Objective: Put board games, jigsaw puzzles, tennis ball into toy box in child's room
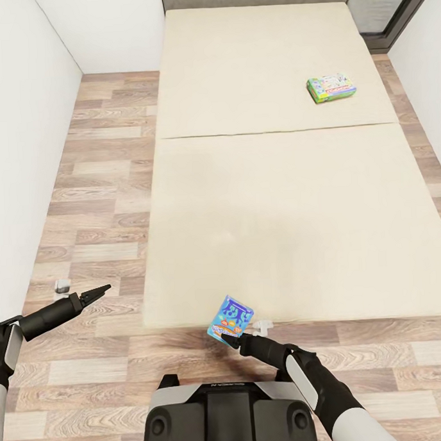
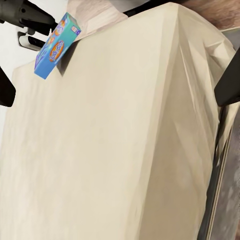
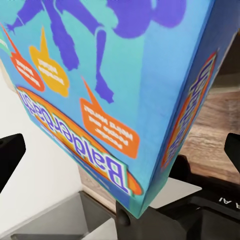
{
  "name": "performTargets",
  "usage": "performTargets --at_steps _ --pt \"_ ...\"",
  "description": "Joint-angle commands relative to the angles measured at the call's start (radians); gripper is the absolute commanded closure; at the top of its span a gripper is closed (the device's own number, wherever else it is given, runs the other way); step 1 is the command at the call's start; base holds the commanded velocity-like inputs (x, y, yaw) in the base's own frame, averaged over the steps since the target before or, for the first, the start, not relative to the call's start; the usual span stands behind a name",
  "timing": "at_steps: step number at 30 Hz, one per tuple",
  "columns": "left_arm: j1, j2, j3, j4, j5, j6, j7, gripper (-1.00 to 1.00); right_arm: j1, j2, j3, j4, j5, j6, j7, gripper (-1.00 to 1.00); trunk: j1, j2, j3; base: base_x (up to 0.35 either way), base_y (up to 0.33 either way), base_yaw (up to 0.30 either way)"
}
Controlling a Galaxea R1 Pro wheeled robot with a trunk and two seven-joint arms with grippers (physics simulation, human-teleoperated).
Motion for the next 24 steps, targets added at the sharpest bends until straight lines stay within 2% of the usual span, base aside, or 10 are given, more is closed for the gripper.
performTargets --at_steps 1,15,24 --pt "-0.001 0.000 0.001 0.000 0.002 0.010 -0.003 -1.00 0.000 0.000 0.000 -0.001 -0.010 0.009 0.000 -1.00 0.000 0.000 0.000 0.000 0.000 0.000" --pt "0.000 0.001 0.001 0.000 0.003 0.010 -0.003 -1.00 0.000 0.001 0.000 -0.002 -0.010 0.009 0.000 -1.00 0.000 0.000 0.000 0.000 0.001 0.000" --pt "0.000 0.000 0.001 0.000 0.003 0.010 -0.003 -1.00 0.000 0.001 0.000 -0.002 -0.010 0.009 0.000 -1.00 0.000 0.000 0.000 0.024 0.089 0.000"
